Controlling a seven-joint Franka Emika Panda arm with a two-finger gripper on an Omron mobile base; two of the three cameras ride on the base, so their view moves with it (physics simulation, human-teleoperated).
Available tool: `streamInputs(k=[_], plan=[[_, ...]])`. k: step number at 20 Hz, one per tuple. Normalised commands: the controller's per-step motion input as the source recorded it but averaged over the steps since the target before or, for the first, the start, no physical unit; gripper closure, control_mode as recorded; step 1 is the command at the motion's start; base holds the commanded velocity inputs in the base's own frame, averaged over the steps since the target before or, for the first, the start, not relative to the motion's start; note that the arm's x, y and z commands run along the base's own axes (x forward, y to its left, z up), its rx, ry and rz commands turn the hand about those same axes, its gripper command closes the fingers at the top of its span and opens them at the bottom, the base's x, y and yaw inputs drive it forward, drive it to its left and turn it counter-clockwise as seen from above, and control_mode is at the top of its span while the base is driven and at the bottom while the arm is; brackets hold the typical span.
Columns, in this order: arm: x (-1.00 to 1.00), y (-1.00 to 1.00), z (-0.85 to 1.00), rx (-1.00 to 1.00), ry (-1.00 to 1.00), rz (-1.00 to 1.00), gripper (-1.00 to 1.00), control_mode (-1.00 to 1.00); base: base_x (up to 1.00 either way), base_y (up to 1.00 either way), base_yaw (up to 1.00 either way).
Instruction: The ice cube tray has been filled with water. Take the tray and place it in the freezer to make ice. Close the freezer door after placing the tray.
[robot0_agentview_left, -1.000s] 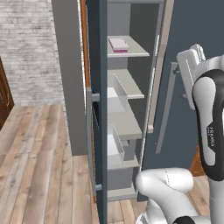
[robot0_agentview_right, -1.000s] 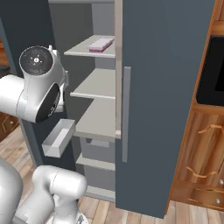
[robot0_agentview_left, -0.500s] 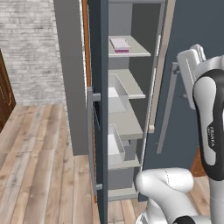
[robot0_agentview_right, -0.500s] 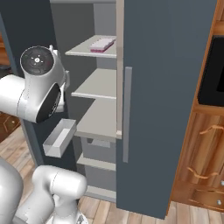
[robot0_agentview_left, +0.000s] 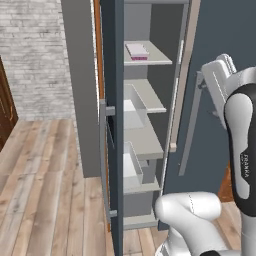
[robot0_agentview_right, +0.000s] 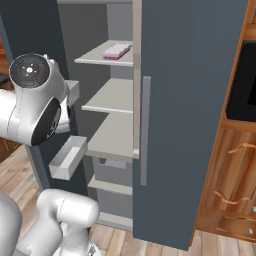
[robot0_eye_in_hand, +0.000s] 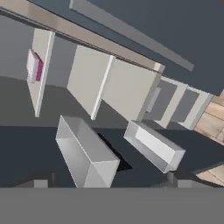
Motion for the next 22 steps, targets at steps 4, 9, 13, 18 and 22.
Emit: streamInputs(k=[4,9,13,18,22], plan=[[-0.45,0.40,-0.05,-0.30,-0.09,0.15,-1.00,-1.00,0.00,0.00,0.00],[-0.51,0.37,-0.04,-0.34,-0.13,0.21,-1.00,-1.00,0.00,0.00,0.00],[-0.39,0.40,-0.18,-0.39,-0.05,0.21,-1.00,-1.00,0.00,0.00,0.00],[-0.07,0.61,-0.22,-0.38,0.00,0.17,-1.00,-1.00,0.00,0.00,0.00],[0.03,0.86,-0.12,-0.36,0.01,0.10,-1.00,-1.00,0.00,0.00,0.00]])
